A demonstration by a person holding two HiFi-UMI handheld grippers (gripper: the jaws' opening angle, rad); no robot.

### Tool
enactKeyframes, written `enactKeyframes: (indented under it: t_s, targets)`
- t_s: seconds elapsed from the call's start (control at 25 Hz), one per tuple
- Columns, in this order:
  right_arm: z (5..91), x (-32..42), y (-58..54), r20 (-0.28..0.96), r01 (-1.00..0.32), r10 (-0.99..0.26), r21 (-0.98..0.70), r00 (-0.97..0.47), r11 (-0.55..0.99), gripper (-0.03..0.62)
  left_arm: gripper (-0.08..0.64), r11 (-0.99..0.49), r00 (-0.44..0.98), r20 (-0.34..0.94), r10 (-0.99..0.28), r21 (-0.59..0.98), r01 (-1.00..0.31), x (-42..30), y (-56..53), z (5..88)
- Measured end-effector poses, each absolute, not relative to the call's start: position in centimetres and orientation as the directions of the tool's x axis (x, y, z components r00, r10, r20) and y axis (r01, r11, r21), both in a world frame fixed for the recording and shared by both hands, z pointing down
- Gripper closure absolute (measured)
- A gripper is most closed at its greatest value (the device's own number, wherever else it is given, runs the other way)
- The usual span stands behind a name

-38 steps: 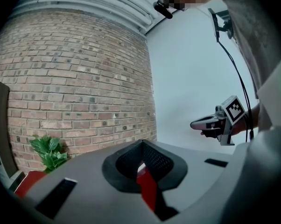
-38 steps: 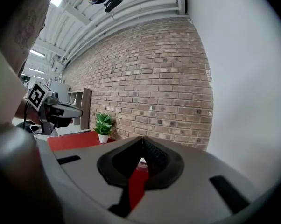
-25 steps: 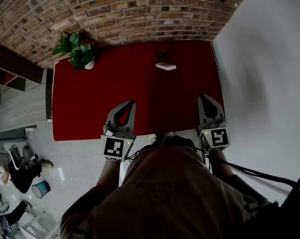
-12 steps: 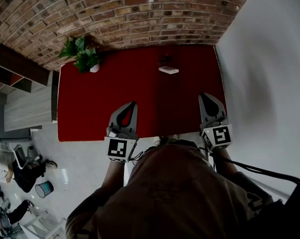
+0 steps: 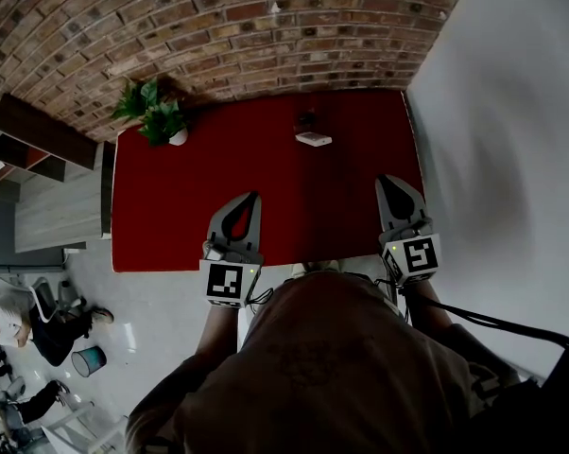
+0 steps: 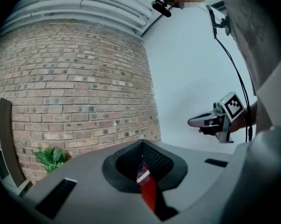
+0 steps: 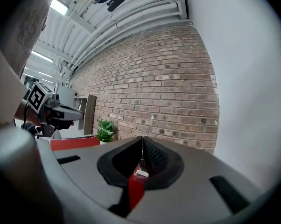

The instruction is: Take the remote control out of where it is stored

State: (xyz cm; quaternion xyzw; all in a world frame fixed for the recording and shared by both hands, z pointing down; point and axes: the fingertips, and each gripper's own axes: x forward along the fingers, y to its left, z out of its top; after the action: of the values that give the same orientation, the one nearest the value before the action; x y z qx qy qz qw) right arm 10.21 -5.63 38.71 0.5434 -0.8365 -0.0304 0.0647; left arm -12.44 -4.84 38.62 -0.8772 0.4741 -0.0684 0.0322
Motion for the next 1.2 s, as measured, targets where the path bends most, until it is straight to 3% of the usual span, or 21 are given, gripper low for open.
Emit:
enactKeyframes:
  t_s: [1.2]
  targets:
    - [39.8, 10.0, -7.2, 0.104, -0.875, -0.880, 0.104, -0.464, 0.474, 0.577, 0.549, -0.498, 0.491, 0.092, -0.866, -0.078, -0.864, -12.2, -5.3, 38.0]
